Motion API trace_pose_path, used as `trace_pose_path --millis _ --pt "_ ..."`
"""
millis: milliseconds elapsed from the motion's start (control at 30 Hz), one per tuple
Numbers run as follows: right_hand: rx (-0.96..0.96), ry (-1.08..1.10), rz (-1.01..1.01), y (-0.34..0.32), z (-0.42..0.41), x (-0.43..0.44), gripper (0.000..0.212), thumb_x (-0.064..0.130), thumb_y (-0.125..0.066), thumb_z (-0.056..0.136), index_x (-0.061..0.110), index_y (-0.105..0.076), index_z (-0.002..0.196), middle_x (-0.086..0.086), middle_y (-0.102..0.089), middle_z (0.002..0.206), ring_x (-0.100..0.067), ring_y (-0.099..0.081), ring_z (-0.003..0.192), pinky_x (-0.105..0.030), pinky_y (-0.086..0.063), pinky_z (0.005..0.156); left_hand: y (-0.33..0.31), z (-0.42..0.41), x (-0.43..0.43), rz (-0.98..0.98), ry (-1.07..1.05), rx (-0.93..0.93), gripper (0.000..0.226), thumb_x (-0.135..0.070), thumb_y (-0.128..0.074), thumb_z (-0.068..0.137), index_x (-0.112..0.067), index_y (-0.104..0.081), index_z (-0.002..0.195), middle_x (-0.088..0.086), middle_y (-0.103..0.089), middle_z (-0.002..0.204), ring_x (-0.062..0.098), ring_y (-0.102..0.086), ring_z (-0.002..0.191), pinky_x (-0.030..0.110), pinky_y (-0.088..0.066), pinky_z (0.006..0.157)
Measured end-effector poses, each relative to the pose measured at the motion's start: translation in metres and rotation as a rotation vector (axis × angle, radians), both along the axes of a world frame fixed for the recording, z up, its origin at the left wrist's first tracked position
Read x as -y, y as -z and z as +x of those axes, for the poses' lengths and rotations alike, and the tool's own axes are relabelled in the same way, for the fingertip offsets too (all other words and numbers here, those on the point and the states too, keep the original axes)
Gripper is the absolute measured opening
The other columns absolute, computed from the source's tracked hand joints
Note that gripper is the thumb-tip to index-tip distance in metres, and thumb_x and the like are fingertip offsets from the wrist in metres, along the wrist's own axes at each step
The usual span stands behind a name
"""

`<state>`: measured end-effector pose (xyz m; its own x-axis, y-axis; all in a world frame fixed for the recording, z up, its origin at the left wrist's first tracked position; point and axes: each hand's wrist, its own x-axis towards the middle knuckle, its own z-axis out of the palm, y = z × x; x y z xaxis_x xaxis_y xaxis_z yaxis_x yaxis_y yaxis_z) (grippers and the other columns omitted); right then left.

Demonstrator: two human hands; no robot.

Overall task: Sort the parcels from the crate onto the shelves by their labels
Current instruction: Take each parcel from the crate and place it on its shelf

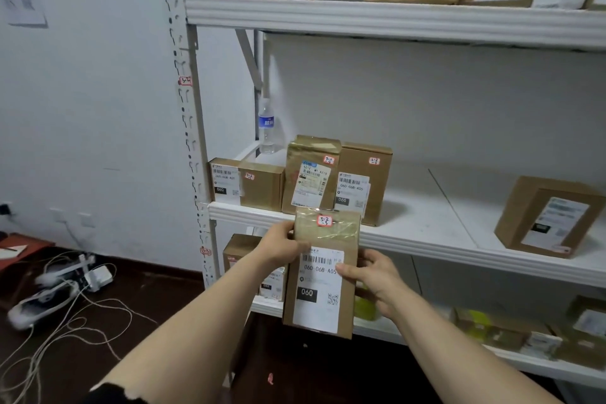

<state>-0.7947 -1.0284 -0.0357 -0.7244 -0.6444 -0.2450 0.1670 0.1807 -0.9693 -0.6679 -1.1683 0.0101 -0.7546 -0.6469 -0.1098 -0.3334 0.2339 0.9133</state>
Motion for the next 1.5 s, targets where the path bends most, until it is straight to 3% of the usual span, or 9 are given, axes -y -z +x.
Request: trace_pose_path --millis 133,333,533,733,900,1133,1333,1500 --pt "0.005 -0.033 0.003 0.0 -0.011 0.011 0.048 0.001 -0.082 0.067 0.01 -0.061 0.11 -0.007 -0.07 0.106 -0.024 -0.068 0.094 -0.034 -0.054 0.077 0.001 -0.005 0.008 0.002 -0.016 0.007 0.04 -0.007 -0.062 0.088 -0.012 -0.053 0.126 0.008 -0.065 0.114 0.023 -0.064 0.101 0.034 -0.054 0.086" --pt "-0.002 -0.061 0.038 0.001 -0.017 0.013 0.05 0.005 -0.084 0.066 0.012 -0.061 0.11 -0.006 -0.07 0.105 -0.024 -0.068 0.096 -0.043 -0.053 0.089 0.001 -0.009 0.006 -0.022 -0.054 0.034 0.037 -0.008 -0.062 0.087 -0.011 -0.054 0.124 0.009 -0.066 0.115 0.022 -0.064 0.099 0.032 -0.054 0.083" --pt "0.015 -0.076 0.032 -0.004 -0.028 0.006 0.052 0.004 -0.084 0.065 0.011 -0.06 0.111 -0.007 -0.071 0.102 -0.026 -0.069 0.092 -0.041 -0.056 0.082 -0.005 -0.018 -0.005 -0.039 -0.078 0.051 0.038 -0.01 -0.062 0.088 -0.01 -0.054 0.126 0.01 -0.066 0.115 0.024 -0.064 0.102 0.034 -0.053 0.087" --pt "0.019 -0.096 0.022 -0.007 -0.033 -0.001 0.052 0.002 -0.082 0.066 0.01 -0.059 0.112 -0.008 -0.071 0.101 -0.027 -0.069 0.092 -0.046 -0.055 0.086 -0.008 -0.022 -0.012 -0.03 -0.083 0.063 0.04 -0.011 -0.061 0.089 -0.01 -0.052 0.128 0.011 -0.065 0.115 0.024 -0.064 0.1 0.032 -0.053 0.083" --pt "0.018 -0.103 0.012 -0.01 -0.035 -0.004 0.054 0.002 -0.082 0.068 0.011 -0.058 0.115 -0.009 -0.07 0.105 -0.027 -0.068 0.094 -0.041 -0.055 0.081 -0.01 -0.024 -0.017 -0.048 -0.089 0.046 0.037 -0.01 -0.061 0.089 -0.01 -0.053 0.125 0.012 -0.066 0.115 0.025 -0.065 0.1 0.033 -0.054 0.083" --pt "0.017 -0.111 0.007 -0.012 -0.038 -0.004 0.06 0.002 -0.082 0.067 0.009 -0.056 0.12 -0.011 -0.068 0.11 -0.029 -0.067 0.098 -0.048 -0.052 0.091 -0.014 -0.025 -0.021 -0.053 -0.096 0.038 0.037 -0.01 -0.061 0.09 -0.011 -0.053 0.126 0.011 -0.065 0.117 0.025 -0.064 0.102 0.036 -0.054 0.088" --pt "0.009 -0.118 -0.002 -0.012 -0.041 -0.004 0.058 0.004 -0.083 0.066 0.013 -0.055 0.116 -0.01 -0.067 0.112 -0.029 -0.066 0.099 -0.049 -0.052 0.092 -0.017 -0.026 -0.022 -0.06 -0.1 0.04 0.036 -0.008 -0.06 0.09 -0.009 -0.054 0.125 0.012 -0.065 0.116 0.025 -0.064 0.1 0.032 -0.054 0.084" --pt "0.009 -0.137 -0.02 -0.012 -0.042 -0.003 0.043 0.001 -0.081 0.068 0.017 -0.059 0.102 -0.009 -0.069 0.105 -0.03 -0.067 0.097 -0.05 -0.052 0.09 -0.018 -0.025 -0.02 -0.061 -0.094 0.044 0.038 -0.009 -0.061 0.089 -0.009 -0.053 0.126 0.011 -0.065 0.115 0.024 -0.065 0.098 0.034 -0.054 0.086"
